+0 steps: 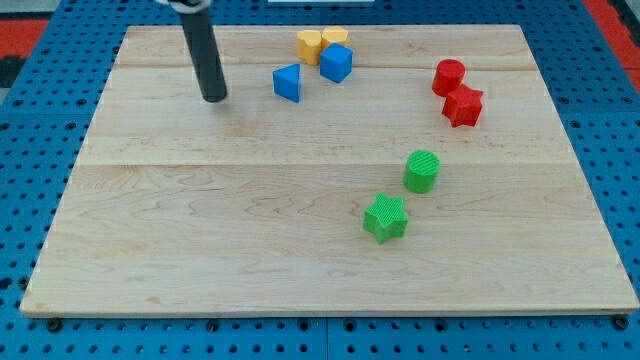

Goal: Place your arm at the top right corner

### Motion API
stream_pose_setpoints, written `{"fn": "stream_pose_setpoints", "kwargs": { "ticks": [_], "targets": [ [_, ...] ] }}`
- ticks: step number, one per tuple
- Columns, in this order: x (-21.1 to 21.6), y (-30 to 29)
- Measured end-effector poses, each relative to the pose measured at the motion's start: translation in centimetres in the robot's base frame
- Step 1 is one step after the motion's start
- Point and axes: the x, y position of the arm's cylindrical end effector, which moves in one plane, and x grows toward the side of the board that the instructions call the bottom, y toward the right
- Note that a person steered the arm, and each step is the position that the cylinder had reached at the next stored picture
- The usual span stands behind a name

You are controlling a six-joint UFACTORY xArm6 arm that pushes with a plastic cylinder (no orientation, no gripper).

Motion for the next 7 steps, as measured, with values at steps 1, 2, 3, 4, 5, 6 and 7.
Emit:
{"fn": "stream_pose_setpoints", "kwargs": {
  "ticks": [1,2,3,4,5,6,7],
  "targets": [
    [-0.6,7.2],
    [0.3,8.5],
    [-3.7,8.3],
    [-3.5,8.4],
    [2.0,8.0],
    [3.7,7.4],
    [3.7,7.4]
  ]
}}
